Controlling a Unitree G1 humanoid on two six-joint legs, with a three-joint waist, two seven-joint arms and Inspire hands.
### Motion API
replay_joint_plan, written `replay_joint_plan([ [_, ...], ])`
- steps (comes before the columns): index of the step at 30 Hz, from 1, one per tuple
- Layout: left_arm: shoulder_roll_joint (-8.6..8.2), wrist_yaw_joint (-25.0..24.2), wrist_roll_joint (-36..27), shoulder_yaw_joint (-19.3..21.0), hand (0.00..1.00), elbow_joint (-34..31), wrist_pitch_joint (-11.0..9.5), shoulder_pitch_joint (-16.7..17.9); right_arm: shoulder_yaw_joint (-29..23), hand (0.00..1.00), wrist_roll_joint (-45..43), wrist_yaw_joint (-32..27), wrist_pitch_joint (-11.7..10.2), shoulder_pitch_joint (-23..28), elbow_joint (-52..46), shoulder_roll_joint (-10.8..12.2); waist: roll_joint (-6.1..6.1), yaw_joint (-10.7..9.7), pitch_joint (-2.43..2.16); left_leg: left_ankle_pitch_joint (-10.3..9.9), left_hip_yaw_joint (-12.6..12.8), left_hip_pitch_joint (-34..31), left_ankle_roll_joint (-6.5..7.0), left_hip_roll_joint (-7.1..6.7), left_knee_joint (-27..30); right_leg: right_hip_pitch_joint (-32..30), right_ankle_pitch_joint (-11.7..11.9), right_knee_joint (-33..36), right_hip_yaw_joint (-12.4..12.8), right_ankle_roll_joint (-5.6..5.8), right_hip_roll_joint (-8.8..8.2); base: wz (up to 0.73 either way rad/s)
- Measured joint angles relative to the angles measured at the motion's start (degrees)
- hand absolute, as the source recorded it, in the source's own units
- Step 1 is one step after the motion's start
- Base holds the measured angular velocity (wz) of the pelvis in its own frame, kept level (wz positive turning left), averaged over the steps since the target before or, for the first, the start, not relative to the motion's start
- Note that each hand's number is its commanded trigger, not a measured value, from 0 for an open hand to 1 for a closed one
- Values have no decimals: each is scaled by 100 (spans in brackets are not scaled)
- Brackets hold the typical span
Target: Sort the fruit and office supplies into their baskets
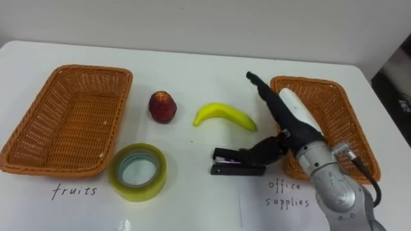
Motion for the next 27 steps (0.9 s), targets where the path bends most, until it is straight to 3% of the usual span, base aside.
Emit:
replay_joint_plan([
  [18, 28, -25, 120, -84, 0, -114, 14, -57, 179, 0, -373, 504, 134, 23, 47, 16, -81, 78, -2, 0, -68, -99, 1, -6, 31, -13, 13, -7, -137, 6, -44, 4],
  [27, 52, -6, 117, -353, 0, -186, 108, -94, 300, 0, -371, 559, 265, 148, 235, 40, -41, 89, 16, 0, -72, -136, 1, -10, 85, -21, 12, -14, -132, 6, -53, 0],
])
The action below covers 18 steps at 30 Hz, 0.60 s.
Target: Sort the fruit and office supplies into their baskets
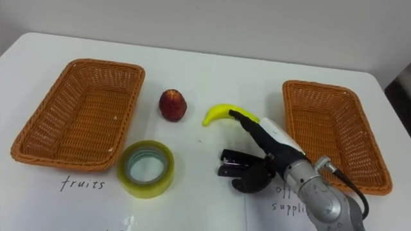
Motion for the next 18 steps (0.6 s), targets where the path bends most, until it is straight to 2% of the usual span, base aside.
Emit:
replay_joint_plan([
  [11, 1, -9, -16, -3, 0, -1, 6, 66, 6, 0, -247, 214, 16, 16, 5, 0, -25, -58, -3, 0, -10, 25, 0, -3, -9, 60, 1, 7, -17, 1, 24, 0],
  [18, 9, -11, -59, -1, 0, 40, 11, 36, 10, 0, -247, 477, 116, 15, 111, 0, -77, -69, -5, 0, -9, 40, 0, -1, -3, 46, 1, 8, -20, 1, 4, 0],
])
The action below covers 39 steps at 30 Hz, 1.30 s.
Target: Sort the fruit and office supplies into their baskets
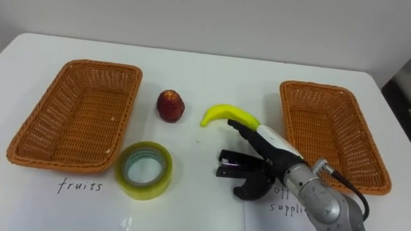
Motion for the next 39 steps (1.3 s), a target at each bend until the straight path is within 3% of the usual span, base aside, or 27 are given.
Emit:
replay_joint_plan([
  [24, 52, -110, 52, 83, 0, -62, 1, -50, -36, 0, -237, 591, 136, -44, 44, -1, -67, 31, -13, 5, -2, 13, 7, -1, 6, 13, 0, -10, -2, -1, 2, 0],
  [39, 89, -77, 31, 54, 0, -64, 2, -64, -57, 0, -225, 552, 46, -110, 384, -39, -65, 13, -13, 18, -40, 23, 28, -19, 13, 54, 5, -14, -118, 5, -13, 2],
])
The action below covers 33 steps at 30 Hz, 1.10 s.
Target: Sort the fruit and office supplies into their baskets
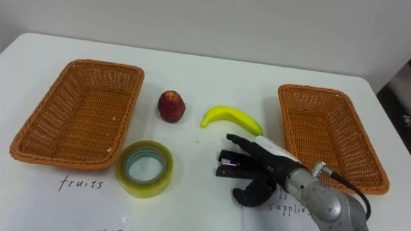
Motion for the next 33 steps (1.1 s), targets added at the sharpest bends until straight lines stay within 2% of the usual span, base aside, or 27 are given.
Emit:
replay_joint_plan([
  [10, 0, 151, 3, 1, 0, 2, 1, 8, -13, 0, 0, -50, 4, -178, 313, -14, -1, 13, 0, 43, -30, -9, 67, -59, -1, -3, 28, 4, -9, 44, -50, 0],
  [20, 0, 254, 21, -26, 0, -21, 6, 7, -3, 0, -12, -28, 27, -182, 319, -35, -32, 10, -22, 48, -32, -27, 77, -74, -4, -1, 38, 8, -14, 54, -65, 0],
  [25, 1, 250, 20, -37, 0, -124, 2, -20, 40, 0, -13, 21, 32, -179, 294, -165, -33, 103, -23, 48, -32, -13, 77, -73, -4, -8, 38, 10, -13, 54, -65, 0],
  [33, 2, 256, -22, -36, 0, -122, 5, -33, 43, 0, -26, 103, 166, -180, 196, -189, -45, 146, -21, 47, -32, -22, 77, -73, -3, -15, 38, 9, -13, 54, -65, 0],
])
